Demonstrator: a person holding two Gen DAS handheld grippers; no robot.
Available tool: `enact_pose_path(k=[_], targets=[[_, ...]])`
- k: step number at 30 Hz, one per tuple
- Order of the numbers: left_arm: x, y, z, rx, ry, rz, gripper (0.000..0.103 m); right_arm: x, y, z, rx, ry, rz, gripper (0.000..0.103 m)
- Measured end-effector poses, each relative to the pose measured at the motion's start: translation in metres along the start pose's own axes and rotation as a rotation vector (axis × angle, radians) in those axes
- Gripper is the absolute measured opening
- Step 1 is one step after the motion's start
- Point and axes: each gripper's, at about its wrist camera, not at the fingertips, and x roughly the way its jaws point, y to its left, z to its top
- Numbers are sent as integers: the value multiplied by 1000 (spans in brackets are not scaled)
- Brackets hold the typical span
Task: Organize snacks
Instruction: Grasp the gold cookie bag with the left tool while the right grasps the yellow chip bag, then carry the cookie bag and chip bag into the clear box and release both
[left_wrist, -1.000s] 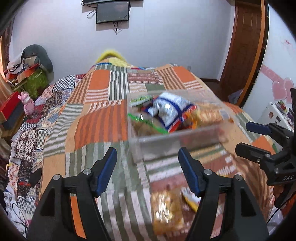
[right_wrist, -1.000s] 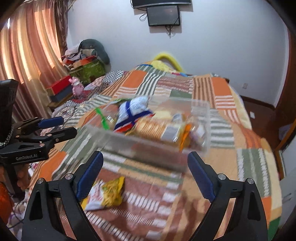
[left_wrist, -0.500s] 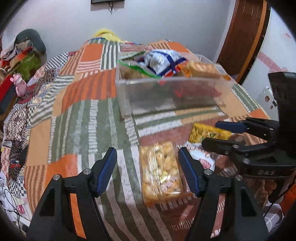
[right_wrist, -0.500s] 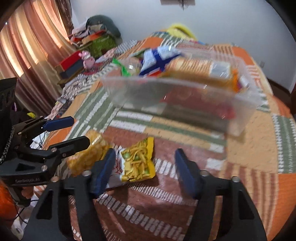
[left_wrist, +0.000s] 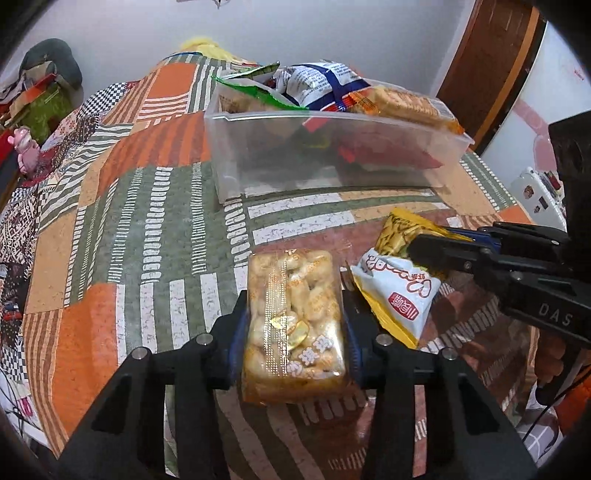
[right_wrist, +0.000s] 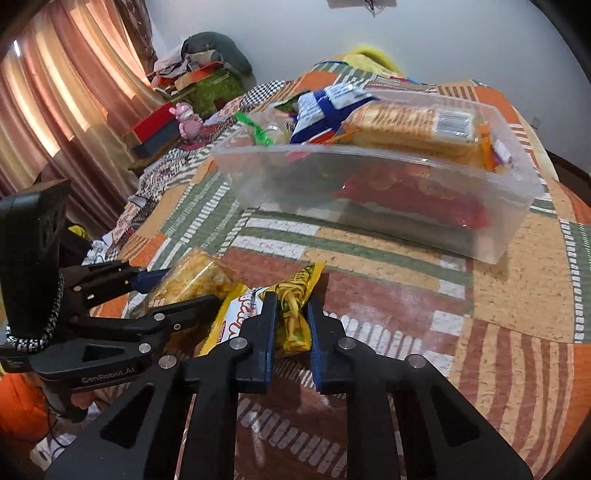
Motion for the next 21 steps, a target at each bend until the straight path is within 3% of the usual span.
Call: enact_pose_path(k=[9, 21], targets=[[-16, -7, 11, 20, -56, 15, 44, -19, -4, 7, -2, -67, -28, 10], [-44, -19, 59, 21, -190, 8, 44, -60, -15, 32, 10, -218, -73, 10]])
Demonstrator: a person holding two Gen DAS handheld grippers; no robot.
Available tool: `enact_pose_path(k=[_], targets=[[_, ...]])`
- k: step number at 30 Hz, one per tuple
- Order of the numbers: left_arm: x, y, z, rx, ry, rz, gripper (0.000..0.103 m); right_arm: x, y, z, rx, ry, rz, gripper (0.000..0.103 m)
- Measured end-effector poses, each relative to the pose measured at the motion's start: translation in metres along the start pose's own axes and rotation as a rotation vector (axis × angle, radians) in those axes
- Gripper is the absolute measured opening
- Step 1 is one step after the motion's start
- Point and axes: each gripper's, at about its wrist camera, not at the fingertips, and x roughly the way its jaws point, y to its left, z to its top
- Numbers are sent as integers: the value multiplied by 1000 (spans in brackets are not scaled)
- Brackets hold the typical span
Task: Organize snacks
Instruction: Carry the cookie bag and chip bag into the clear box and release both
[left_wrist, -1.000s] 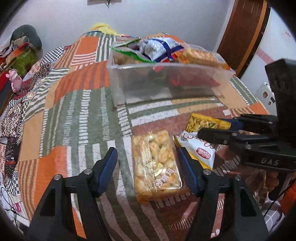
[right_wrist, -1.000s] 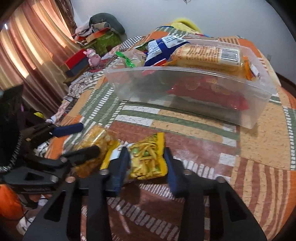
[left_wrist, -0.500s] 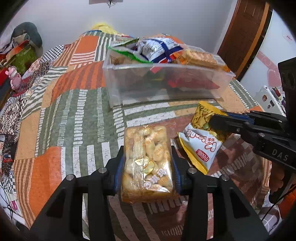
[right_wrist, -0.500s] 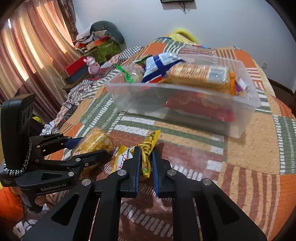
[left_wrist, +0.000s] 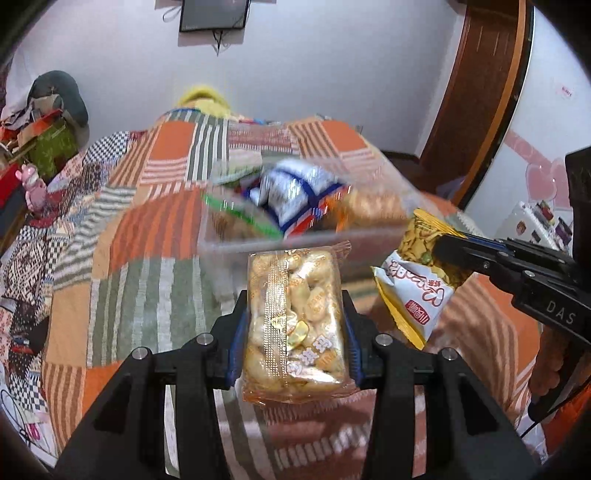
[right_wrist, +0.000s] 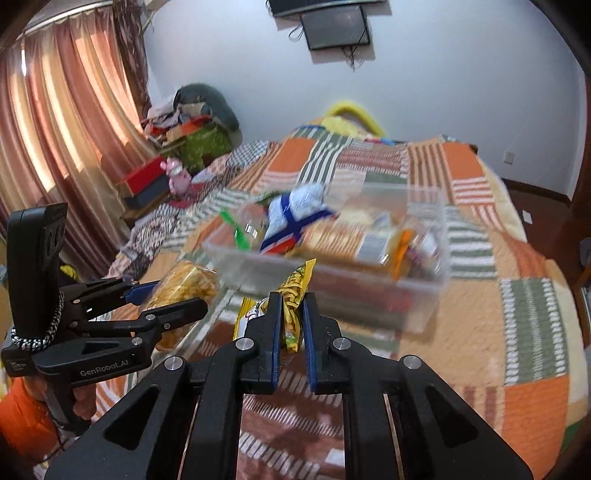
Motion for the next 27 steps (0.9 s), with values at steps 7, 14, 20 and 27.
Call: enact_pose_path(k=[7, 14, 20, 27], targets=[[-7, -6, 35, 13, -80, 7, 44, -15, -20, 27, 30, -97, -36, 10], [10, -17, 69, 39, -120, 16, 44, -18, -40, 48, 55, -165, -70, 10], [40, -30, 94, 55, -113, 10, 44, -3, -54, 66, 83, -183, -90, 10], [82, -33, 110, 52, -80, 16, 44, 24, -70, 73, 105, -149, -98, 10]])
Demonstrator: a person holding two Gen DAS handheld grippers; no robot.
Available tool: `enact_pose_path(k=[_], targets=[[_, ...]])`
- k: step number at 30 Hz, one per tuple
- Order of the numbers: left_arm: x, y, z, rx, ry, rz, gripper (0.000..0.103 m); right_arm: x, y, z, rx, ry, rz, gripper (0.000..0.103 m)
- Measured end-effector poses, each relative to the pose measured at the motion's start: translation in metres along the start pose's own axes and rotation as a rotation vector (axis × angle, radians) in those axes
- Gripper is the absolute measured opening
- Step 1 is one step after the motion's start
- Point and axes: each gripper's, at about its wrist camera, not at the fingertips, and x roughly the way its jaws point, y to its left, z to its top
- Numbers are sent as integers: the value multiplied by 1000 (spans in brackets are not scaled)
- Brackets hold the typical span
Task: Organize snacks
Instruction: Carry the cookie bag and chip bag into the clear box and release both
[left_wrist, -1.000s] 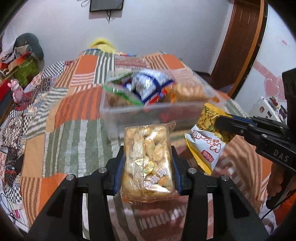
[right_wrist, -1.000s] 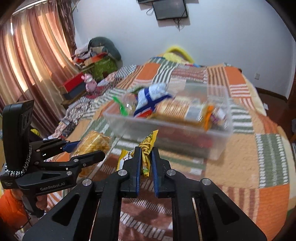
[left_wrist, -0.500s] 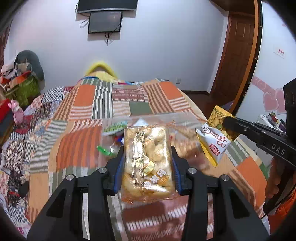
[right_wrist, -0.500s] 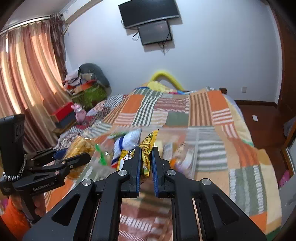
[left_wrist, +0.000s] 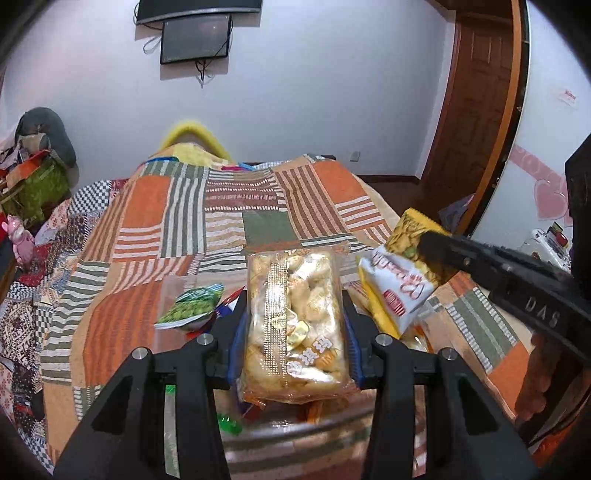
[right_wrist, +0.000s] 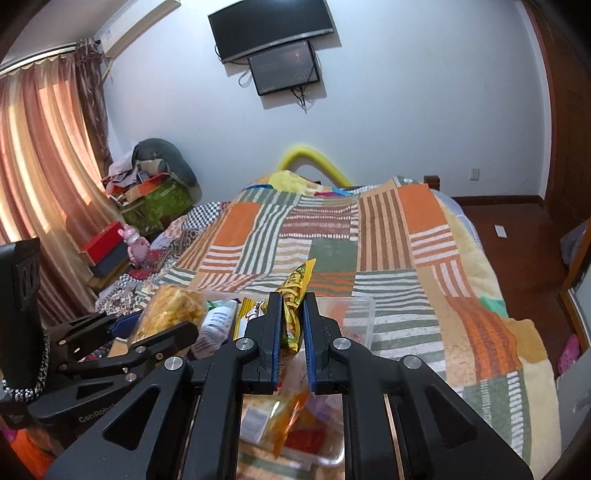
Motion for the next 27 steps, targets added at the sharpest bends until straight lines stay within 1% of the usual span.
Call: enact_pose_path(k=[6, 9, 11, 13, 14, 16, 18, 23, 25, 27], targets=[[25, 0, 5, -11, 40, -12, 44, 28, -9, -7, 20, 72, -2, 10], [30, -3, 8, -4, 39, -16, 45, 37, -13, -11, 20, 110, -7, 10], [31, -4, 10, 0, 43, -16, 48, 39, -13, -13, 18, 129, -15, 12], [30, -6, 10, -3, 45, -24, 54, 37, -15, -14, 14, 134, -31, 12], [28, -6, 10, -4, 41, -24, 54, 34, -14, -13, 6, 137, -39, 13], [22, -8, 10, 2, 34, -24, 54, 29, -15, -11, -7, 133, -51, 24], [11, -9, 9, 11, 15, -15, 54, 16, -13, -9, -21, 112, -61, 29], [-28, -13, 8, 25, -49, 5, 54, -22, -4, -3, -61, 59, -65, 30], [-50, -14, 8, 27, -87, 14, 54, -34, 3, 0, -78, 37, -66, 30], [-76, -16, 7, 29, -132, 24, 54, -55, 10, 1, -95, 4, -64, 30]])
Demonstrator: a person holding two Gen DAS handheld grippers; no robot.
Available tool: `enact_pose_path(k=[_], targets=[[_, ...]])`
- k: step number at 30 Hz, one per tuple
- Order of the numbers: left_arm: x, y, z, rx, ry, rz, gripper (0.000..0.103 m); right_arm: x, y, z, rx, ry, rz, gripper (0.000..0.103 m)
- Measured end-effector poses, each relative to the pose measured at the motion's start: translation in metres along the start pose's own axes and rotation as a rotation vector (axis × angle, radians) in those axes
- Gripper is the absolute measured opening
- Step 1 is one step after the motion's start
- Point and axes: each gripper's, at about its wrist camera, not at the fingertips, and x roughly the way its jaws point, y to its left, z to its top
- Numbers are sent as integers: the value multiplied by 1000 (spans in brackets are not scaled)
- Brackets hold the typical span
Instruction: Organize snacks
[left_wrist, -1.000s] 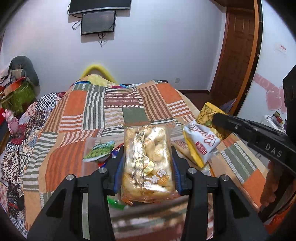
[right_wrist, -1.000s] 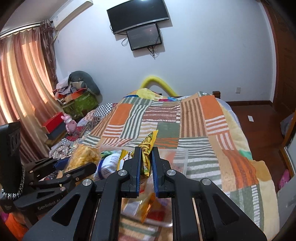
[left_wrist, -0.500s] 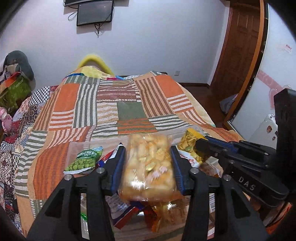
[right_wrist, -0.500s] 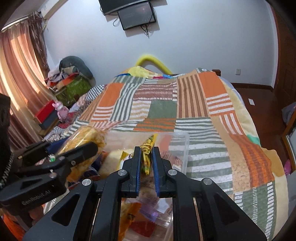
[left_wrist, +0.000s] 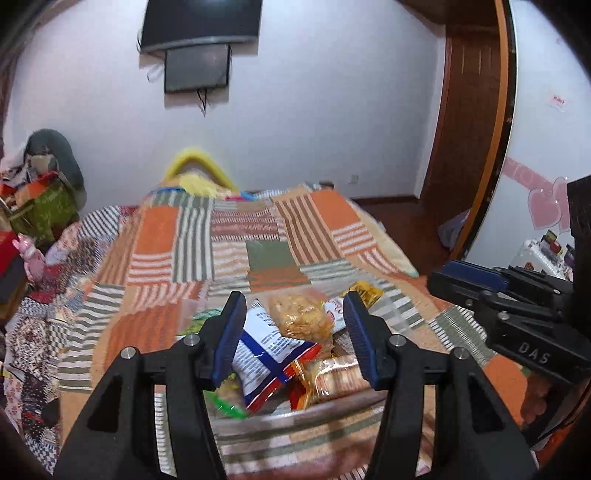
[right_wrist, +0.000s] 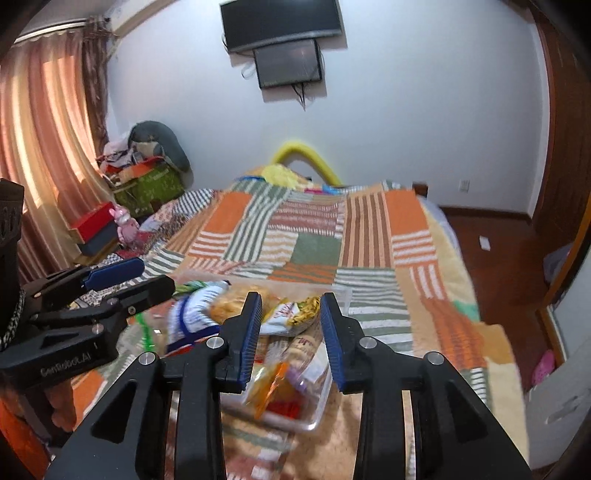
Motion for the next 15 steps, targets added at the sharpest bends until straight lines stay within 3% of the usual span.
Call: enact_pose_path(k=[11, 15], targets=[[-134, -7, -7, -7, -204, 19, 58, -108, 24, -2, -7, -185, 42, 31], [-170, -13, -14, -5, -262, 25, 71, -135, 38, -7, -23, -250, 43, 45]])
